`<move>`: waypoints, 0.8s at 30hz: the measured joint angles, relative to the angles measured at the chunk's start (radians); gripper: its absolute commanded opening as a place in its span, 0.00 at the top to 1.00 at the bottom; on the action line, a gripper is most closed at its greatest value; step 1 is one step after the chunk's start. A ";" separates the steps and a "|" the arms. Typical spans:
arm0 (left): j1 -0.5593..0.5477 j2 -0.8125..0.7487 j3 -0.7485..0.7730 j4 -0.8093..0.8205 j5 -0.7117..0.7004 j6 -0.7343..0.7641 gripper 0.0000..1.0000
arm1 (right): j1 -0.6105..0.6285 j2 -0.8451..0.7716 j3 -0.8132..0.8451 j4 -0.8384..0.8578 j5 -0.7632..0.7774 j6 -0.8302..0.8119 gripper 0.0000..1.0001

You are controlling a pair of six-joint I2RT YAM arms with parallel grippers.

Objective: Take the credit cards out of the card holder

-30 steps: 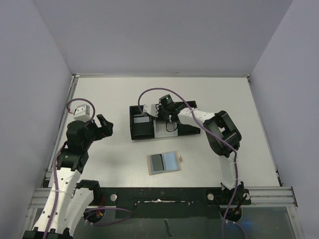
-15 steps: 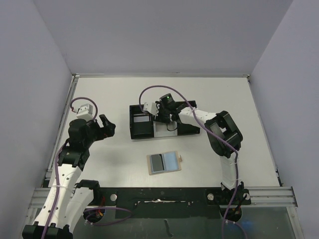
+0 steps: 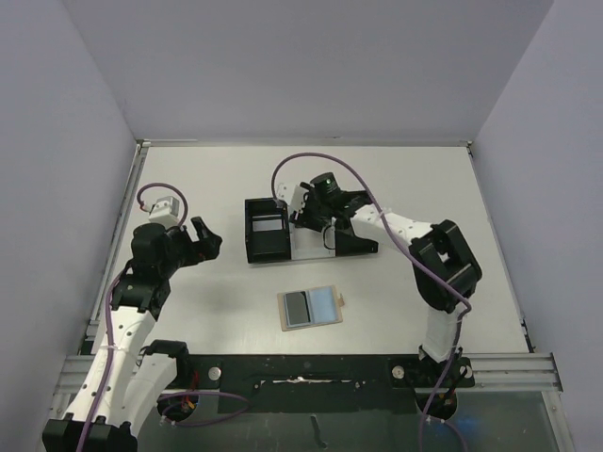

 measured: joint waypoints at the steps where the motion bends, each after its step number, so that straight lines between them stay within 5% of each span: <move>1: 0.000 0.002 0.000 0.000 0.005 0.000 0.13 | 0.000 -0.031 -0.016 0.015 0.003 0.024 0.43; 3: 0.000 0.005 0.000 0.001 0.019 0.000 0.11 | 0.000 -0.112 -0.066 0.068 0.012 0.086 0.40; 6: 0.000 0.005 0.000 0.005 0.053 0.000 0.05 | 0.000 -0.290 -0.200 0.172 0.038 0.240 0.06; 7: 0.000 0.005 0.000 0.007 0.064 -0.002 0.05 | 0.000 -0.348 -0.236 0.192 0.052 0.314 0.01; 10: 0.001 0.024 -0.007 0.031 0.158 -0.046 0.07 | -0.019 -0.480 -0.272 0.188 0.043 0.573 0.02; 16: -0.055 0.076 -0.153 0.157 0.364 -0.237 0.16 | -0.139 -0.550 -0.356 0.180 -0.209 1.073 0.02; 24: -0.249 0.105 -0.267 0.259 0.360 -0.420 0.39 | 0.029 -0.575 -0.674 0.172 -0.215 1.506 0.34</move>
